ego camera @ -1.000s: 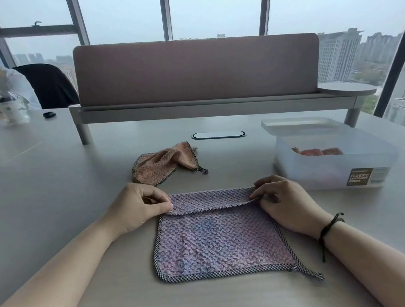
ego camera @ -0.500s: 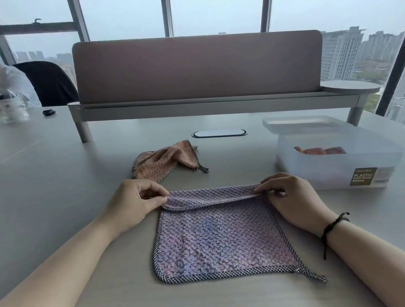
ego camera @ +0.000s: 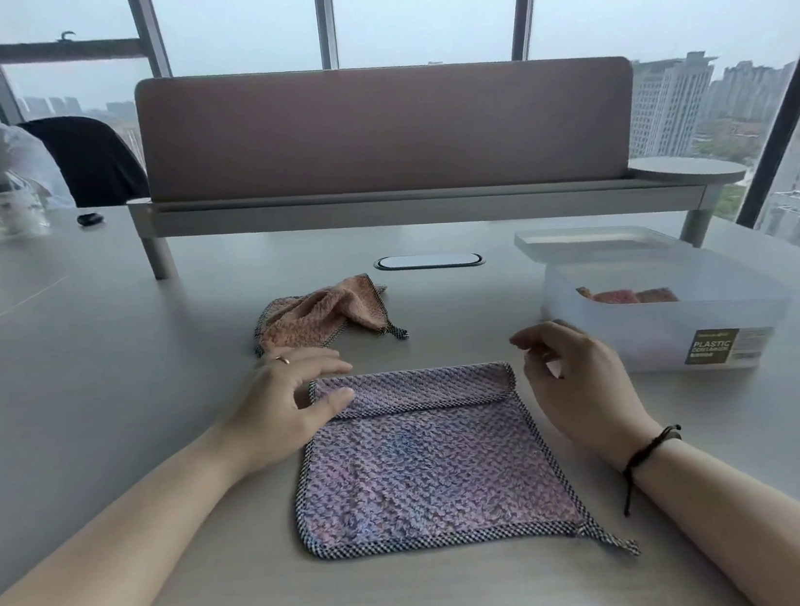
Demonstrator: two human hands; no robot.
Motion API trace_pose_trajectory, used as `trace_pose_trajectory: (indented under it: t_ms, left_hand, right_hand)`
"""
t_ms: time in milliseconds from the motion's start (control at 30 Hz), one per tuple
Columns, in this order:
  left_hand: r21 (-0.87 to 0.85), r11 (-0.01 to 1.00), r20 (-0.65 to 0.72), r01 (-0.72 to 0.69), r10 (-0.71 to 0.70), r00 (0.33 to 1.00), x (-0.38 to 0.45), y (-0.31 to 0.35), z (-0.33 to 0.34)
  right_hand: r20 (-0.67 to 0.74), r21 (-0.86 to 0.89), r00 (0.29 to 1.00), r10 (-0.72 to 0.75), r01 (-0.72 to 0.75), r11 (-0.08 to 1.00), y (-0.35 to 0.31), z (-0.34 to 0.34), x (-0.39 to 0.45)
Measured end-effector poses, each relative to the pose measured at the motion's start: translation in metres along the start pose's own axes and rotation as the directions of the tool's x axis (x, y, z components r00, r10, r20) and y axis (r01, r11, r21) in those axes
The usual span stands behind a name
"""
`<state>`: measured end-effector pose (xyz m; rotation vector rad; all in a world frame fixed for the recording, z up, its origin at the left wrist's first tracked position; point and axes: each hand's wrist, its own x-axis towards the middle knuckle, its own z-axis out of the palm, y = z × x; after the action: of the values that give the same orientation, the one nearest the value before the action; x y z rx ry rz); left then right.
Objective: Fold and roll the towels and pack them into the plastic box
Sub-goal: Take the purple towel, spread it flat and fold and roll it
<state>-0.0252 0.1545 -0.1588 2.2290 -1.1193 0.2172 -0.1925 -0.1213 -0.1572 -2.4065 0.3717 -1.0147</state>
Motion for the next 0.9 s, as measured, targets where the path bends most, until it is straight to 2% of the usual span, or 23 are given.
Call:
trace_pose_trajectory:
  t_ms: [67, 133, 167, 233, 267, 367, 533, 667, 733, 800, 900]
  left_hand:
    - [0.078, 0.994, 0.17, -0.071, 0.056, 0.984, -0.002, 0.009, 0.001]
    - [0.172, 0.976, 0.371, -0.134, 0.062, 0.927, -0.003, 0.02, 0.009]
    - [0.233, 0.958, 0.447, -0.164, 0.045, 0.894, -0.003, 0.025, 0.012]
    - [0.315, 0.931, 0.525, -0.186, -0.007, 0.851, -0.003, 0.032, 0.017]
    - [0.327, 0.928, 0.544, -0.18, -0.029, 0.839, -0.003, 0.034, 0.017]
    - [0.338, 0.924, 0.575, -0.18, -0.051, 0.817, 0.0, 0.033, 0.014]
    - [0.325, 0.928, 0.568, -0.182, -0.038, 0.822, 0.003, 0.028, 0.015]
    - [0.25, 0.96, 0.421, -0.123, 0.007, 0.907, 0.008, 0.024, 0.014]
    - [0.155, 0.983, 0.329, -0.098, 0.042, 0.943, 0.008, 0.021, 0.012]
    - [0.034, 0.995, 0.258, -0.09, 0.079, 0.963, 0.003, 0.021, 0.01]
    - [-0.09, 0.971, 0.125, -0.221, 0.231, 0.965, -0.009, 0.029, 0.006]
  right_hand:
    - [0.021, -0.017, 0.996, -0.084, 0.084, 0.996, -0.01, 0.0, -0.004]
    - [0.223, -0.045, 0.966, -0.13, 0.144, 0.989, -0.022, 0.003, -0.009]
    - [0.353, -0.079, 0.925, -0.14, 0.179, 0.981, -0.027, 0.005, -0.011]
    - [0.561, -0.154, 0.817, -0.137, 0.265, 0.952, -0.032, 0.012, -0.014]
    - [0.621, -0.177, 0.773, -0.128, 0.298, 0.938, -0.033, 0.014, -0.013]
    - [0.704, -0.198, 0.704, -0.096, 0.324, 0.925, -0.031, 0.015, -0.01]
    - [0.729, -0.206, 0.68, -0.081, 0.331, 0.921, -0.025, 0.018, -0.004]
    - [0.701, -0.216, 0.71, -0.07, 0.304, 0.928, -0.017, 0.022, 0.005]
    - [0.661, -0.204, 0.744, -0.094, 0.299, 0.932, -0.014, 0.021, 0.006]
    - [0.565, -0.174, 0.812, -0.148, 0.293, 0.94, -0.014, 0.017, 0.004]
    - [0.33, -0.012, 0.914, -0.235, 0.253, 0.967, -0.019, 0.005, -0.005]
